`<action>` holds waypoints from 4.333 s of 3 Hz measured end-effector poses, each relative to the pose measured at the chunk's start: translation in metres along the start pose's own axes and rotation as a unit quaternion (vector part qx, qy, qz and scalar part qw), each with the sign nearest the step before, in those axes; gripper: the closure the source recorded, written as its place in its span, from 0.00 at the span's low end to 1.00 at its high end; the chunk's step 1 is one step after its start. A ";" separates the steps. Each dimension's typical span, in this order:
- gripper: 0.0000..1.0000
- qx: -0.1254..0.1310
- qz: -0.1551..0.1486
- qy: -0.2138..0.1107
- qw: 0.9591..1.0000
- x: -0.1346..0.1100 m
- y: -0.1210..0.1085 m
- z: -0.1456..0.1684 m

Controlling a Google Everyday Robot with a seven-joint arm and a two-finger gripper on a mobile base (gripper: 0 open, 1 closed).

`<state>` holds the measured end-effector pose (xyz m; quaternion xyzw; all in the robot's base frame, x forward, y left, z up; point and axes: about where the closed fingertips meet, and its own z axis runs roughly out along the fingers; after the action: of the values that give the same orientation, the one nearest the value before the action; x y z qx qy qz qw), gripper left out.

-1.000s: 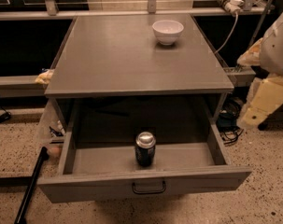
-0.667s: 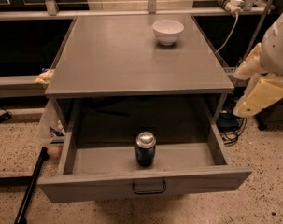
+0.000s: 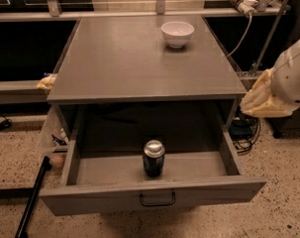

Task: Pick pepsi can from top drawer and place on counter

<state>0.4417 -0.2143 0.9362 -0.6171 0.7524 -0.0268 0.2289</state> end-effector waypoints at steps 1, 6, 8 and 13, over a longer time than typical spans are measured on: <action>1.00 0.007 -0.008 -0.052 0.999 -0.006 0.000 0.029; 1.00 -0.042 0.021 -0.184 0.982 -0.021 0.016 0.151; 0.61 -0.029 -0.006 -0.243 0.969 -0.038 0.013 0.183; 0.04 -0.050 0.010 -0.339 0.939 -0.044 0.020 0.246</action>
Offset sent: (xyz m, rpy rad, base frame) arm 0.0392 0.0348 -0.0816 0.2961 -0.0401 0.0763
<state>0.5222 -0.1084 0.7239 -0.5924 0.6370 0.2236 0.4397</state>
